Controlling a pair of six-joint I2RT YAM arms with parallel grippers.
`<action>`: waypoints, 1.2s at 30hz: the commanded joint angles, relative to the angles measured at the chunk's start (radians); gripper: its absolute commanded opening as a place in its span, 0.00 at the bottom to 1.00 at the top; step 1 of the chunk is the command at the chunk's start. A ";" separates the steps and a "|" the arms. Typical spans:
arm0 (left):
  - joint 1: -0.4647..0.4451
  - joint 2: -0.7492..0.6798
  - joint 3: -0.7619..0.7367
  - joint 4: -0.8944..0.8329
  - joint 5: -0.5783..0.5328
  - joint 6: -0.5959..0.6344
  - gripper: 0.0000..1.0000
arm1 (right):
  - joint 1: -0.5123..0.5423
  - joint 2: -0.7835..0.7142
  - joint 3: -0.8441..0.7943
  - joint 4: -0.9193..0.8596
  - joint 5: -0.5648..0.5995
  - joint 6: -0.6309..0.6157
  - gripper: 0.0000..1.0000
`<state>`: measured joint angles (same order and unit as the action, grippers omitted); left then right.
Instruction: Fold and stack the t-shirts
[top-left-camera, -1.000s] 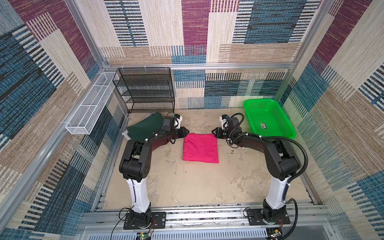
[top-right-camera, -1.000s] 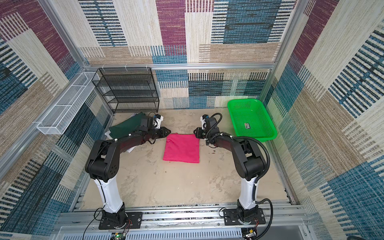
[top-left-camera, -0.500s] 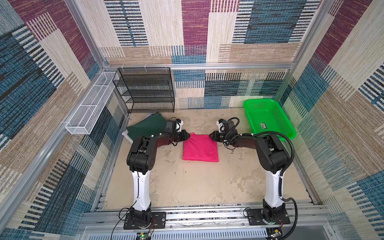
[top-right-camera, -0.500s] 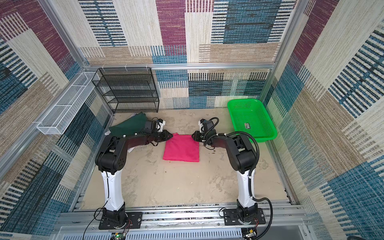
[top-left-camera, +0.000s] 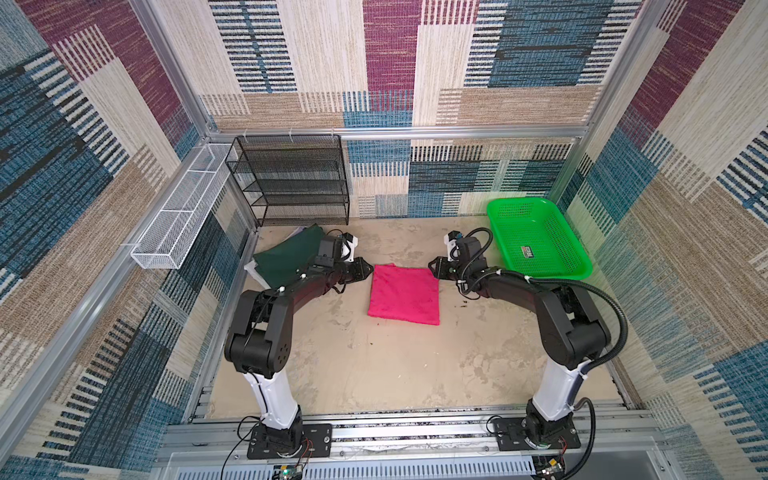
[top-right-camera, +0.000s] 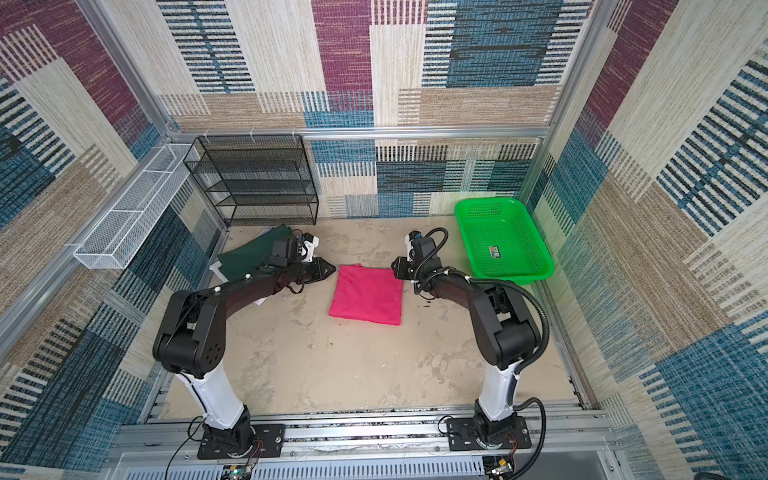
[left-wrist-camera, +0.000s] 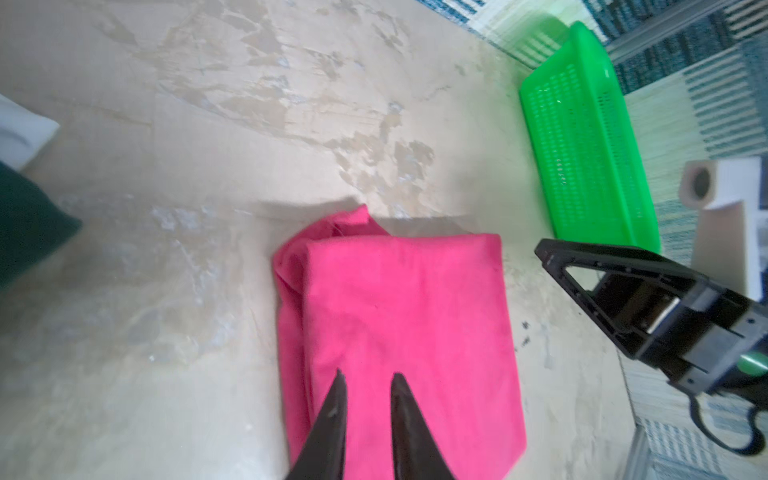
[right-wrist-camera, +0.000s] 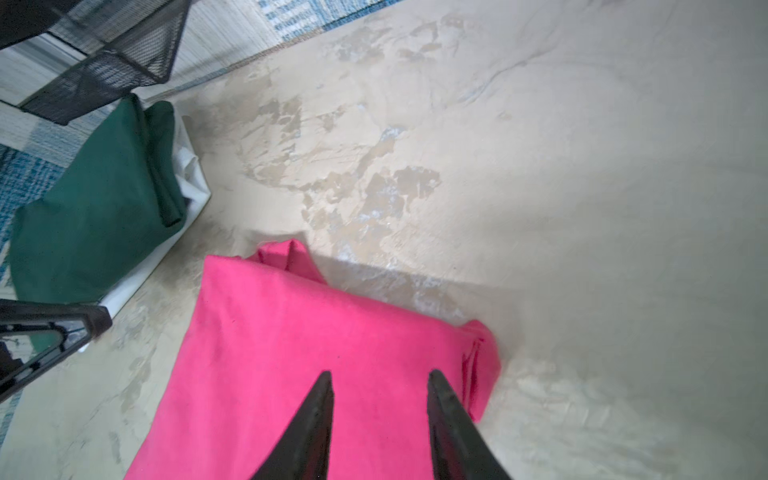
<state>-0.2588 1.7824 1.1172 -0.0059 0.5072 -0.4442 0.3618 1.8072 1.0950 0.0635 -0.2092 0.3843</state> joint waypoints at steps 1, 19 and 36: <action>-0.027 -0.070 -0.084 -0.035 0.105 -0.063 0.20 | 0.019 -0.058 -0.055 0.002 -0.062 0.025 0.39; -0.065 -0.008 -0.284 0.136 0.225 -0.084 0.19 | 0.160 -0.176 -0.405 0.190 -0.173 0.296 0.36; -0.014 -0.049 -0.371 0.077 0.216 -0.014 0.17 | 0.103 -0.167 -0.488 0.056 -0.093 0.276 0.35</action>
<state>-0.2775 1.7557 0.7528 0.0986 0.7315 -0.4862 0.4679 1.6512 0.6140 0.2592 -0.3779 0.6750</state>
